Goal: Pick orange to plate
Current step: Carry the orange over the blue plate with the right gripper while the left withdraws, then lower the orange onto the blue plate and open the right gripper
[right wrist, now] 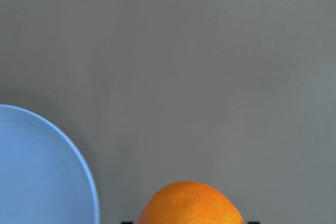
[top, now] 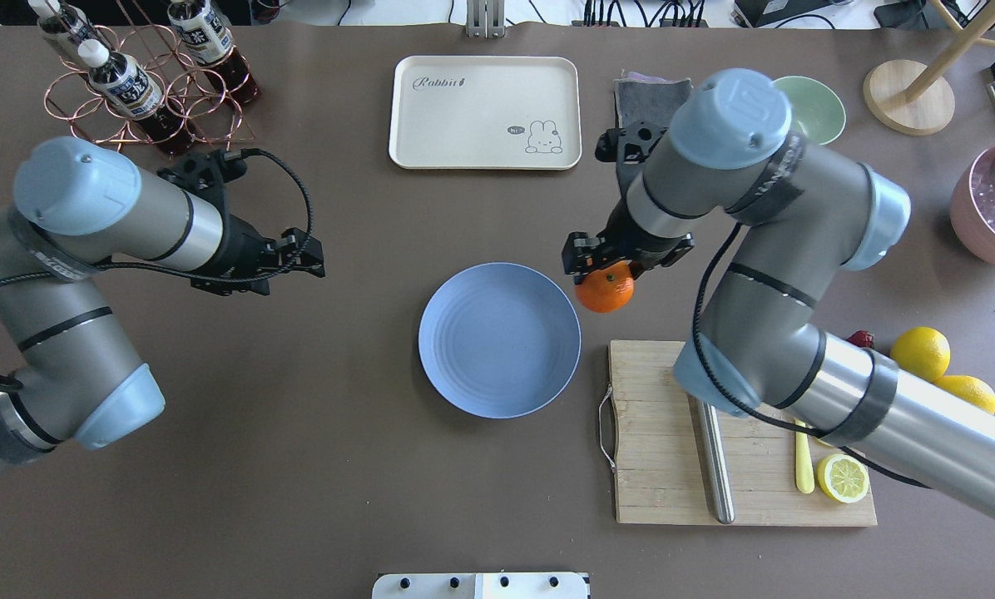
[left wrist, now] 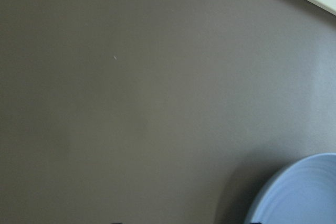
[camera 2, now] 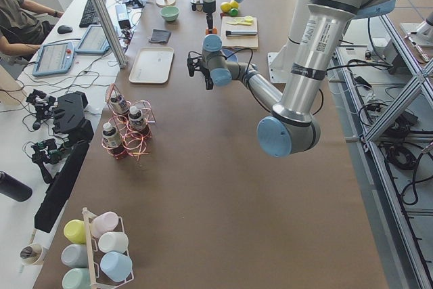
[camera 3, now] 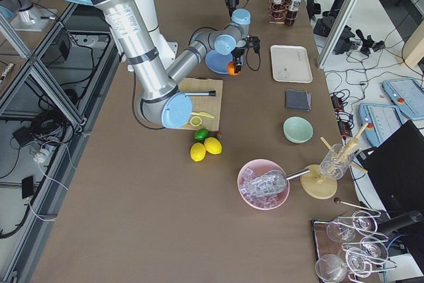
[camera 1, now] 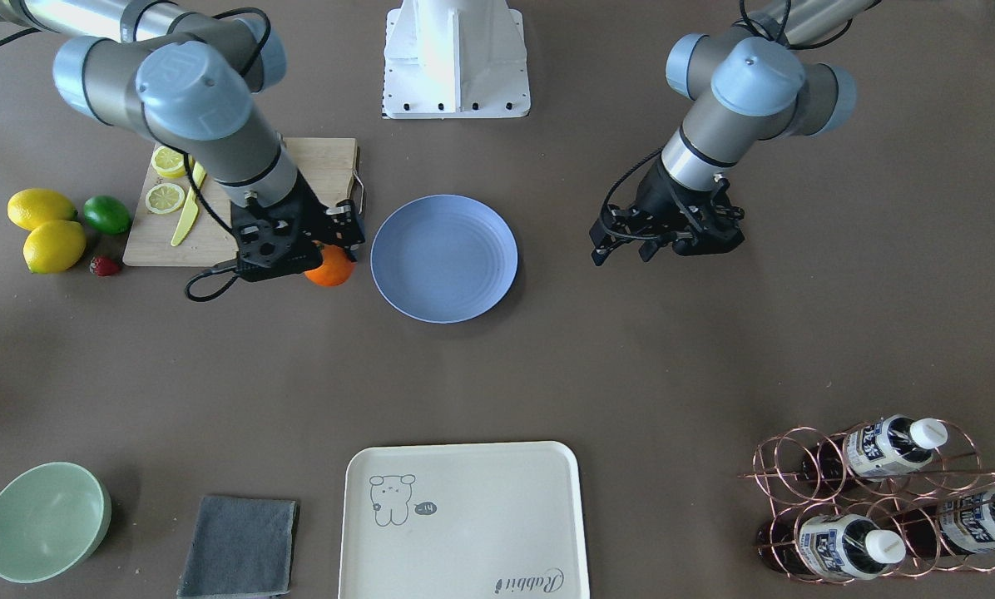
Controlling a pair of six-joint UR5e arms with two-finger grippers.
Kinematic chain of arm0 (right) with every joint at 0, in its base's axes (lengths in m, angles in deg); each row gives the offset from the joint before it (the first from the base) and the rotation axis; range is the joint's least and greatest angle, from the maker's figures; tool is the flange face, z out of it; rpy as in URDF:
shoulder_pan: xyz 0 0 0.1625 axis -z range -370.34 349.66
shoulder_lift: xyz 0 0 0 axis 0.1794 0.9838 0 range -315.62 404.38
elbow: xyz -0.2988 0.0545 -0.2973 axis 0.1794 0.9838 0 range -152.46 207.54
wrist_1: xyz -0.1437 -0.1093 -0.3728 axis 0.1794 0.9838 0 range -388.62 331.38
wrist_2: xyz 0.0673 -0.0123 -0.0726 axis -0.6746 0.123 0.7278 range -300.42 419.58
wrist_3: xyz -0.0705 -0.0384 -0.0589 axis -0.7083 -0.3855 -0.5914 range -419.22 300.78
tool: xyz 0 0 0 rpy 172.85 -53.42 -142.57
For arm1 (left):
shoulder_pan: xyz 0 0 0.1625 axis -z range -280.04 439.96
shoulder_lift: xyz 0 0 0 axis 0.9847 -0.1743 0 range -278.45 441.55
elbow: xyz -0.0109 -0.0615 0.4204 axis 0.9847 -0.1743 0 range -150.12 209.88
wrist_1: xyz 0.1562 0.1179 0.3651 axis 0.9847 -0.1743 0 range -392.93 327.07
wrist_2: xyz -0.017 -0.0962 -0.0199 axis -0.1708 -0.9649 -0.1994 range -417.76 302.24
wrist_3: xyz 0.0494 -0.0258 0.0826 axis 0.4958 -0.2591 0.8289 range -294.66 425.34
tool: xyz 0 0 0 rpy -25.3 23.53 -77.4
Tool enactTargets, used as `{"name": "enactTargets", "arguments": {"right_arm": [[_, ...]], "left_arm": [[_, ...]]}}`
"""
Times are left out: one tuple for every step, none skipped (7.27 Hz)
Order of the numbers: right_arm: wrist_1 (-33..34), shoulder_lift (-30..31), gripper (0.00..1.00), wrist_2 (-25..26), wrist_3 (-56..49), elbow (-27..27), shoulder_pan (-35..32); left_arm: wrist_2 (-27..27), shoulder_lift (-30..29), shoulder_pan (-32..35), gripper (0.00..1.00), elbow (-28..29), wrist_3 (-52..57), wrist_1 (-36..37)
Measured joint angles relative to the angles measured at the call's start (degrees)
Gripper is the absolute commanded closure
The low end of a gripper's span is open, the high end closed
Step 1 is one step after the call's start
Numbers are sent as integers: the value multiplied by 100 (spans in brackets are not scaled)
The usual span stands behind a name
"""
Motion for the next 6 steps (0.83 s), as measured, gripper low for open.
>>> {"name": "enactTargets", "arguments": {"right_arm": [[3,-421,100,319,455,277,383],[-9,-728,100,591,740,580,701],[-27,-856,100,826,865,758,937],[-36,-903,100,1001,917,860,1091],[-42,-919,100,1082,931,944,1160],[-62,-928,100,1117,931,1041,1189]], "left_arm": [[-201,248,313,14,-2,421,-14],[-295,420,535,14,11,702,-21],[-328,495,644,13,22,814,-21],[-339,526,694,13,15,856,-21],[-343,540,717,13,5,871,-20],[-344,547,727,12,2,875,-20]]}}
